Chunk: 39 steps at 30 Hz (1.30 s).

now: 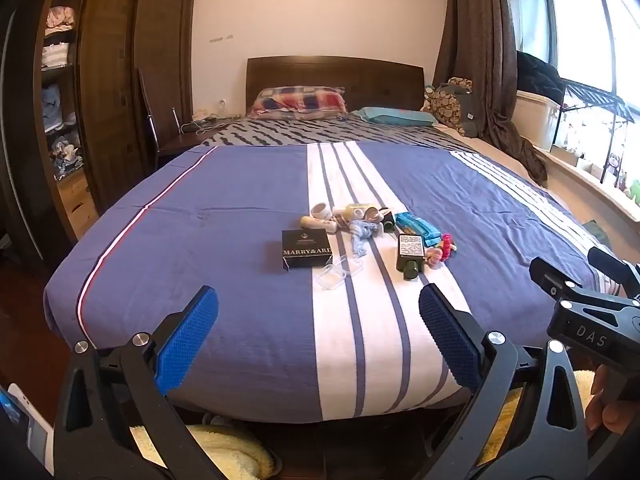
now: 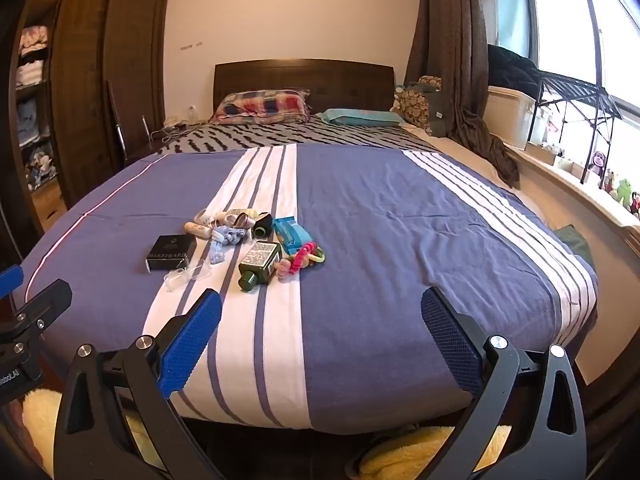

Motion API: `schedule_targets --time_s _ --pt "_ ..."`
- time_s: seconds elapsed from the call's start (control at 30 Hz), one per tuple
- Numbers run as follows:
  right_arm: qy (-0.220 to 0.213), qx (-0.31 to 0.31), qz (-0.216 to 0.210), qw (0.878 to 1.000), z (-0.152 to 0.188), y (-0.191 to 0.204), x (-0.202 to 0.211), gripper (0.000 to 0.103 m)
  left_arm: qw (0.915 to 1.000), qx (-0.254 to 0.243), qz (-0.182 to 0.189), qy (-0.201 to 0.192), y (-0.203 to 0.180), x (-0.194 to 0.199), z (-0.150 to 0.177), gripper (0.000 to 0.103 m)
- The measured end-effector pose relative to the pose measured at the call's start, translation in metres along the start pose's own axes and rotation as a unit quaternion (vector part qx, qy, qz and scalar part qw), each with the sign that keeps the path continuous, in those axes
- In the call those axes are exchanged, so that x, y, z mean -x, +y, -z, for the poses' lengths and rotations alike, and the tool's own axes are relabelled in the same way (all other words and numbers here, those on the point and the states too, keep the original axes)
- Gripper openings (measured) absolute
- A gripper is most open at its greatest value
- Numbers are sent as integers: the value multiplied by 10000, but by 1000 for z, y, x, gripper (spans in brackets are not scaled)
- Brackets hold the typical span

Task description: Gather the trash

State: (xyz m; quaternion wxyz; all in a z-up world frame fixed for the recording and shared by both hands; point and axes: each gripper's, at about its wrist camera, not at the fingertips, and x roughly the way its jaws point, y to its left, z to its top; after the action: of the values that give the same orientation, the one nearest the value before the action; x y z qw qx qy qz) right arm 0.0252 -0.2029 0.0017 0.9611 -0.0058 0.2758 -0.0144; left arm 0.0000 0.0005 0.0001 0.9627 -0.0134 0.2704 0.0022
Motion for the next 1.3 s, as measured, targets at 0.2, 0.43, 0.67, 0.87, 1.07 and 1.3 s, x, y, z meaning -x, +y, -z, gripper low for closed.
schedule_targets --time_s 0.2,0.43,0.67,0.87,1.07,1.3 --pt "-36 -36 7 10000 -4 1 3 100 9999 37 112 -18 4 1 -1 95" --pt "-46 -51 29 10000 3 -5 0 100 10000 -16 -39 -25 1 -2 -1 95" --pt "-74 -87 -8 9999 -1 -9 2 100 9999 -19 -88 -49 3 3 -6 95" --pt "-94 -87 -45 9999 -2 -10 6 100 9999 -15 -102 -78 4 7 -8 95" --pt "-101 -62 -79 9999 -4 -8 6 100 9999 -15 -99 -93 3 7 -8 95" --pt "-101 -56 -87 9999 -6 -6 6 100 9999 -14 -91 -102 5 7 -9 95"
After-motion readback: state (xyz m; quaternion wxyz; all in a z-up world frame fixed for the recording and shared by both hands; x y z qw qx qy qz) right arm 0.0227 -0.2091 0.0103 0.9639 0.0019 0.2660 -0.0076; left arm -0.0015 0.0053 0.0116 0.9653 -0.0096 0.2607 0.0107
